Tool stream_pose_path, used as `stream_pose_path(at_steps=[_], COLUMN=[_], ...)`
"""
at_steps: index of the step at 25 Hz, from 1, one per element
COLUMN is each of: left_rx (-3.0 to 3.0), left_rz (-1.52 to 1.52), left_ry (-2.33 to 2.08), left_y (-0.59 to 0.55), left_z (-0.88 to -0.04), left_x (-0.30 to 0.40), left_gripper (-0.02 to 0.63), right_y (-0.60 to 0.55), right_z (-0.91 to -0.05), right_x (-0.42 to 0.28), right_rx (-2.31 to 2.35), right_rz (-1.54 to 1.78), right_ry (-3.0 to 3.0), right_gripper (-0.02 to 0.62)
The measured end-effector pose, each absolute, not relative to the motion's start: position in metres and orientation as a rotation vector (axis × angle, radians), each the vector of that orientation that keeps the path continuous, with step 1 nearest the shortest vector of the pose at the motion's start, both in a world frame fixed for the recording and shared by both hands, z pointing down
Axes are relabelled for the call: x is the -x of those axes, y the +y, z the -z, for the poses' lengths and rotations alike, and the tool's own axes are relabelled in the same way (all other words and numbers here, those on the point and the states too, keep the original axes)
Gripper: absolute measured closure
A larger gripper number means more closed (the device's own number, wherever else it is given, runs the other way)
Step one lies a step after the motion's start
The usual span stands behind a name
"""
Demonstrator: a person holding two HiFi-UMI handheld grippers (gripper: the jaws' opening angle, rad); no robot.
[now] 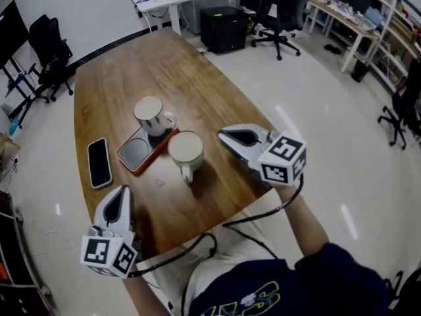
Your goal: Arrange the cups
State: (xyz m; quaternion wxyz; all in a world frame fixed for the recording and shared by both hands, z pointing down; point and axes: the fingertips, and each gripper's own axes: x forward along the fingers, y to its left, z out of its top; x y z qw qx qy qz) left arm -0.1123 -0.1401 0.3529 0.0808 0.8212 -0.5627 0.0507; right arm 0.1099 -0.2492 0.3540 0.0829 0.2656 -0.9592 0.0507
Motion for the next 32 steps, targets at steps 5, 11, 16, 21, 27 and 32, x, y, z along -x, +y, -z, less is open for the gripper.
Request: stream_pose_path(at_steps=[5, 11, 16, 21, 27, 32], left_rx=[-2.459, -2.455, -2.46, -2.461, -2.462, -2.46], left_rz=[-0.151, -0.153, -0.159, -0.158, -0.157, -0.156], left_ry=[-1.677, -1.678, -1.676, -1.676, -1.678, -1.678], left_y=[-0.141, -0.141, -0.14, -0.141, -0.141, -0.14], left_z=[-0.351, -0.353, -0.352, -0.353, -0.353, -0.353], left_x=[0.111, 0.111, 0.11, 0.11, 0.109, 0.11], left_gripper=[0.603, 0.603, 0.603, 0.603, 0.603, 0.601], right_y=[-0.245, -0.247, -0.246, -0.247, -0.248, -0.248], right_z=[-0.352, -0.353, -0.353, -0.355, -0.354, -0.354], right_x=[-0.1, -0.094, -0.095, -0.095, -0.096, -0.096], right_rx=[-0.704, -0.674, -0.678, -0.676, -0.692, -0.694], right_rz=[-0.149, -0.149, -0.149, -0.149, -0.154, -0.155], right_ry=[-2.882, -2.886, -2.885, -2.886, -2.883, -2.881], right_gripper=[0.593, 0.593, 0.594, 0.594, 0.594, 0.594])
